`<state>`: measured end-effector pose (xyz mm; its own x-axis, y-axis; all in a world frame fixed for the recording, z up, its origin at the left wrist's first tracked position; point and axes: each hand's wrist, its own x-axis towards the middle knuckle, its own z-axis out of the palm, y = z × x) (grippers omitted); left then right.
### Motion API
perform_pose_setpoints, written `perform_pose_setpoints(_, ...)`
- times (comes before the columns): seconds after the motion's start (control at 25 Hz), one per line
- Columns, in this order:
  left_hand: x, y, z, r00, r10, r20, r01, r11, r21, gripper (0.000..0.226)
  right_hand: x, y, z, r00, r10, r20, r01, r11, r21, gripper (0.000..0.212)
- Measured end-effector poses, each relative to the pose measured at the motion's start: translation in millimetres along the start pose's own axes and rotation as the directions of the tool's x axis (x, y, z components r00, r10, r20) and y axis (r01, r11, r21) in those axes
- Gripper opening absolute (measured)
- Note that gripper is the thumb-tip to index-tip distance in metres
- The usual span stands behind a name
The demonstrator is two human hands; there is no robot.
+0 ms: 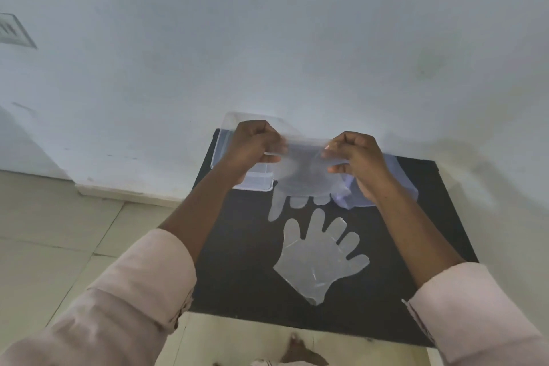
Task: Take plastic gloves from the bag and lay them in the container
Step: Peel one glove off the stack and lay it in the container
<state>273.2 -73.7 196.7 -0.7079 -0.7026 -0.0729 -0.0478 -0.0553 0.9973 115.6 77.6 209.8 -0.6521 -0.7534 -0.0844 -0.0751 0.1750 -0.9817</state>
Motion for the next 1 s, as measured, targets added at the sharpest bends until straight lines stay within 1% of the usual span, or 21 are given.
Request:
perform_pose_setpoints(0.16, -2.7, -9.6, -27.1, 1.000, -0.005, 0.025, 0.008, 0.994, -0.111, 0.002, -9.1, -1.5, 33.3, 0.999, 0.039, -0.015, -0.039, 0.999, 0.020, 0.022)
perform_pose_setpoints(0.32, -2.7, -15.0, -45.3, 1.000, 0.007, 0.028, -0.004, 0.991, -0.132, 0.002, -3.4, -3.1, 56.2, 0.999, 0.034, -0.008, -0.034, 0.999, 0.003, 0.022)
perform_pose_setpoints(0.36, -1.5, -15.6, -49.3, 1.000, 0.001, 0.023, 0.002, 0.991, -0.133, 0.007, 0.0, -3.2, 60.3, 1.000, 0.029, -0.007, -0.029, 1.000, -0.012, 0.021)
perform_pose_setpoints(0.48, 6.6, -16.3, -62.2, 1.000, -0.029, 0.009, 0.030, 0.996, -0.088, 0.027, 13.8, -4.3, 69.4, 1.000, 0.026, 0.007, -0.026, 0.999, -0.031, 0.021)
perform_pose_setpoints(0.52, 10.9, -16.7, -66.5, 0.999, -0.036, 0.002, 0.036, 0.998, -0.056, 0.031, 20.6, -3.7, 70.9, 0.999, 0.032, 0.012, -0.031, 0.999, -0.030, 0.021)
perform_pose_setpoints(0.68, 31.9, -18.8, -81.4, 0.997, -0.061, -0.045, 0.062, 0.998, 0.028, 0.025, 55.2, 1.4, 77.0, 0.999, 0.041, 0.029, -0.039, 0.998, -0.047, 0.020)
perform_pose_setpoints(0.8, 55.2, -16.1, -84.0, 0.990, -0.104, -0.093, 0.108, 0.993, 0.041, 0.018, 89.5, 6.3, 81.6, 0.995, 0.062, 0.073, -0.059, 0.998, -0.036, 0.009)
perform_pose_setpoints(0.84, 64.1, -15.5, -84.1, 0.987, -0.116, -0.110, 0.121, 0.991, 0.047, 0.016, 100.4, 8.7, 82.9, 0.993, 0.056, 0.100, -0.052, 0.998, -0.042, 0.009)
perform_pose_setpoints(0.88, 73.5, -15.7, -84.9, 0.983, -0.130, -0.126, 0.137, 0.989, 0.051, 0.016, 111.6, 12.3, 83.5, 0.992, 0.046, 0.121, -0.038, 0.997, -0.066, 0.016)
perform_pose_setpoints(0.92, 81.9, -15.9, -85.9, 0.980, -0.146, -0.139, 0.154, 0.987, 0.054, 0.015, 121.1, 15.3, 84.5, 0.990, 0.043, 0.137, -0.032, 0.996, -0.080, 0.017)
perform_pose_setpoints(1.0, 95.5, -19.2, -89.0, 0.977, -0.157, -0.145, 0.167, 0.984, 0.064, 0.016, 133.6, 19.9, 87.1, 0.988, 0.030, 0.149, -0.024, 0.999, -0.040, 0.005)
